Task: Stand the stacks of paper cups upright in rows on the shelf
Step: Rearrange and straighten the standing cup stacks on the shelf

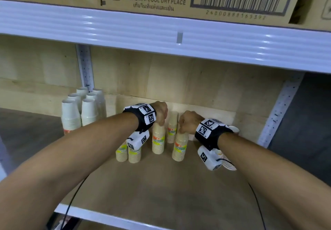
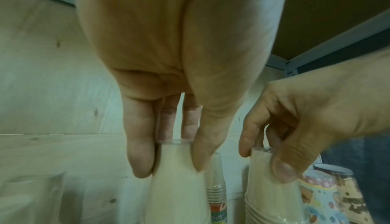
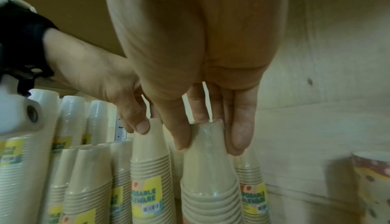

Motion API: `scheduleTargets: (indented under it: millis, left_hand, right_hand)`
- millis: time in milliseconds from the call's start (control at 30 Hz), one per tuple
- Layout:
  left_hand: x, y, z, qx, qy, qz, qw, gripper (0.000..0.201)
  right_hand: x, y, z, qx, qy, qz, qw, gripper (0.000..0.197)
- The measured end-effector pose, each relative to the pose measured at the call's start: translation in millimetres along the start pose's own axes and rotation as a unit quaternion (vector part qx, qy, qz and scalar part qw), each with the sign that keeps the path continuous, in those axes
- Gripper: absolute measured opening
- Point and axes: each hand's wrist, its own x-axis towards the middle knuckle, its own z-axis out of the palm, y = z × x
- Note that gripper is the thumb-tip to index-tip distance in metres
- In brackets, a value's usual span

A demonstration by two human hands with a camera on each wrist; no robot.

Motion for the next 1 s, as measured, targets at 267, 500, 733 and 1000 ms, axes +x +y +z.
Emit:
scheduleTargets:
  millis: [267,500,733,1000]
  left_hand:
    - [45.3,-0.7,4.4,0.022,0.032,-0.037,0.999,0.022]
    - [72.4,-3.6,12.0,0.062,0.036,-0.043,0.996,0.019]
    - [93.9,-4.5,19.8,0.063,0.050,-0.062,0.995,0.023]
    - [105.5,-10.7,24.3,0.046,0.037,-0.064,0.996,0.025]
  right_hand:
    - [27.1,24.5,2.5,0.011,0.018,0.012,1.000,0.019]
    - [48.4,38.3,4.8,0.035,0.017,-0.001,0.999,0.010]
    - [68.1,43.2,11.2,0.045,0.016,-0.001,0.999,0.011]
    - [79.0,47.4,20.0,0.050,0.008,0.000,0.999,0.022]
